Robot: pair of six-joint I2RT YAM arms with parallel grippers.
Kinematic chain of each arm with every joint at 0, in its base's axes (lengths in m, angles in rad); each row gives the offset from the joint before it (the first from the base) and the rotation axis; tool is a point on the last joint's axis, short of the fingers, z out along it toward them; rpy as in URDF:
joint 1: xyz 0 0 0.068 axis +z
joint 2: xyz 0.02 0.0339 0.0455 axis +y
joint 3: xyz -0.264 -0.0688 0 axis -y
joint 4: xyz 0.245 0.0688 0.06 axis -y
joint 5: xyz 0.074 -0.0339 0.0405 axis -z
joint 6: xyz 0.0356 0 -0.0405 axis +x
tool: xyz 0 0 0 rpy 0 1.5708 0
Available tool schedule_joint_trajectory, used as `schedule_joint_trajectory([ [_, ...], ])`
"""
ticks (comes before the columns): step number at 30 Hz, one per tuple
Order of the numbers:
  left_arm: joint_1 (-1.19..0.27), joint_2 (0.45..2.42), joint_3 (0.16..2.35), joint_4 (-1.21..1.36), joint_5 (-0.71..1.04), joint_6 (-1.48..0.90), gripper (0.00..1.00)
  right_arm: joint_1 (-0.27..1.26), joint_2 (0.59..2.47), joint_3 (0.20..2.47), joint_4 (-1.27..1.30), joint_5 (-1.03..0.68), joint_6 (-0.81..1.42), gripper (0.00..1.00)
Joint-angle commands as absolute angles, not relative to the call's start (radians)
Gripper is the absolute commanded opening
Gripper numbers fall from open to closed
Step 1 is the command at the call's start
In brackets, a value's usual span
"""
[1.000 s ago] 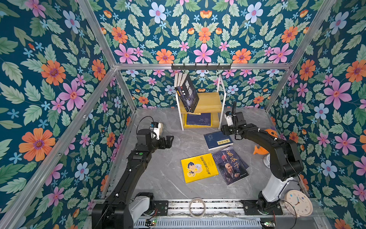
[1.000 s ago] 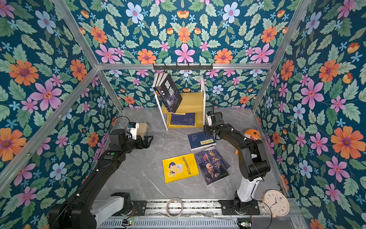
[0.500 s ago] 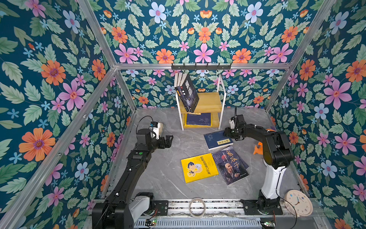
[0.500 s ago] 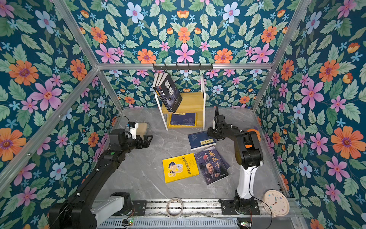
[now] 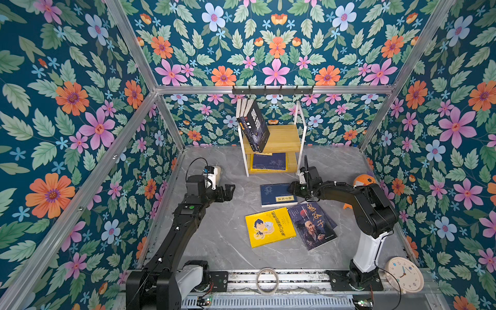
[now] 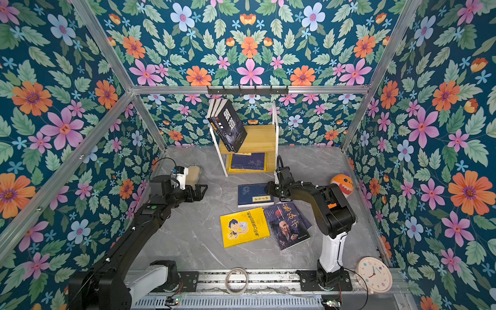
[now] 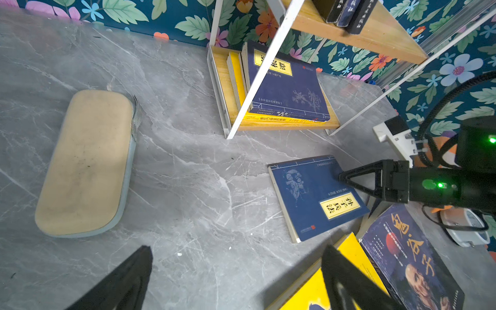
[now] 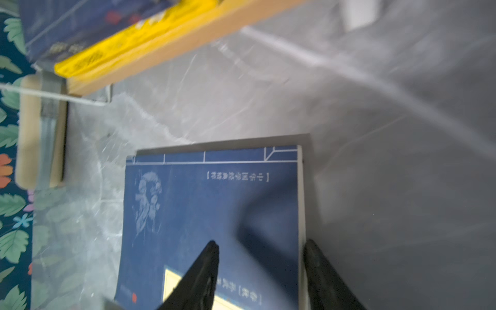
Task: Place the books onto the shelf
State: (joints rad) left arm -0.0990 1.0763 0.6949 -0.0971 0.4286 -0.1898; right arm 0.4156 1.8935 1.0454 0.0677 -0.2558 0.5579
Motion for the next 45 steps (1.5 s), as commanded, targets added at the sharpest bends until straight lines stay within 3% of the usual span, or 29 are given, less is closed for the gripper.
schedule_joint_trajectory([
  [1, -0.098, 1.080, 0.683, -0.069, 0.433, -0.208, 1.00, 0.486, 1.913, 1.038, 0.103, -0.206, 0.662, 0.52],
  [15, -0.094, 1.192, 0.643, -0.029, 0.344, -0.304, 1.00, 0.676, 2.075, 1.149, 0.221, -0.235, 0.770, 0.50],
  [21, -0.050, 1.329, 0.661, -0.046, 0.373, -0.403, 0.99, 0.678, 1.983, 1.100, 0.189, -0.182, 0.776, 0.50],
  [28, -0.061, 1.442, 0.656, -0.012, 0.457, -0.457, 0.89, 0.677, 1.965, 1.077, 0.157, -0.185, 0.834, 0.51],
  [37, -0.105, 1.540, 0.655, -0.010, 0.450, -0.484, 0.68, 0.685, 2.045, 1.164, 0.110, -0.274, 0.930, 0.50],
  [41, -0.110, 1.560, 0.648, -0.004, 0.450, -0.497, 0.42, 0.686, 2.030, 1.157, 0.142, -0.288, 0.963, 0.50],
  [45, -0.116, 1.576, 0.642, 0.002, 0.443, -0.504, 0.27, 0.686, 2.020, 1.177, 0.152, -0.329, 0.978, 0.50],
])
